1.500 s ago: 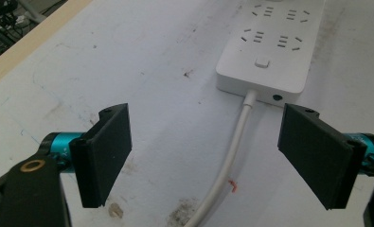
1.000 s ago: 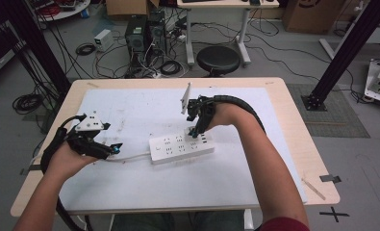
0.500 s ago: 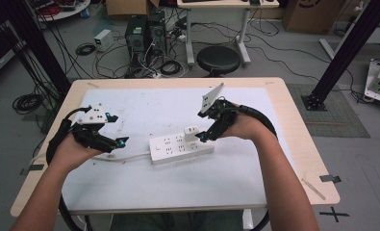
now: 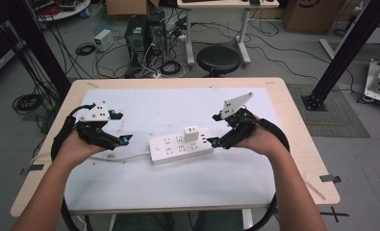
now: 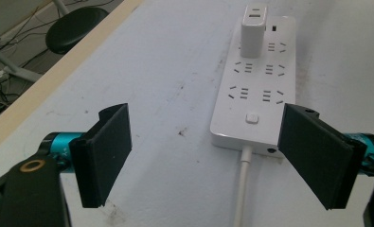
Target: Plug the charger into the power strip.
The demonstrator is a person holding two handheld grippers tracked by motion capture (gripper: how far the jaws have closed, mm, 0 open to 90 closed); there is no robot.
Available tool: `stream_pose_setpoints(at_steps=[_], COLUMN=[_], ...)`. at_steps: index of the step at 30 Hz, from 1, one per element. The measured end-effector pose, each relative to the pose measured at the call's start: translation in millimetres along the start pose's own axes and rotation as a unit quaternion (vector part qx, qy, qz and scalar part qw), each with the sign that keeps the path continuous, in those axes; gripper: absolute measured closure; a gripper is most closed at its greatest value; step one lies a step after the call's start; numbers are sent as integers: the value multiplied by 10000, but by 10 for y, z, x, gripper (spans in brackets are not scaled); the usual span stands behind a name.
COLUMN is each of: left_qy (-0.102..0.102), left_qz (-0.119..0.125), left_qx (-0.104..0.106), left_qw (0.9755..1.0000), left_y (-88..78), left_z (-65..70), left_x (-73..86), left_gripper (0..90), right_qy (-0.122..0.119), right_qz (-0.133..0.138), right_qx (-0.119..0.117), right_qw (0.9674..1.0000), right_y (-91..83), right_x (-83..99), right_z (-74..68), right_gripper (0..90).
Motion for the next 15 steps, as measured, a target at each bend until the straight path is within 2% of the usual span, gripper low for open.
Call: stream_pose_setpoints(at_steps=[6,7,8,11,15], left_qy=[-42,-89,-33,-26,-28], left_qz=[-7,1,-46,-58,-66], left_qx=[-45,-35,-42,-50,-81], left_qw=[10000,10000,10000,10000,9999], left_y=[7,10,5,3,-4], left_z=[-30,-11,-13,10,13], left_x=[3,3,5,2,-5], left_gripper=[183,183,183,183,183], right_qy=[165,259,261,316,374], right_qz=[35,21,36,34,28], right_qx=[93,123,123,217,223], right_qw=[9998,9996,9996,9993,9990], right_y=[-40,-54,-56,-61,-63], right_x=[84,125,130,158,179], right_z=[49,66,68,86,74], right_gripper=[180,180,181,181,180])
Point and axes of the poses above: each handheld gripper's, and its own axes: y roughly forward along the jaws, x roughly out of its underside, z roughly to its right, the point moved 7 cm from there along y, roughly forward along the jaws, and after that the axes turned 2 degrees about x, right-handed, at the moved point
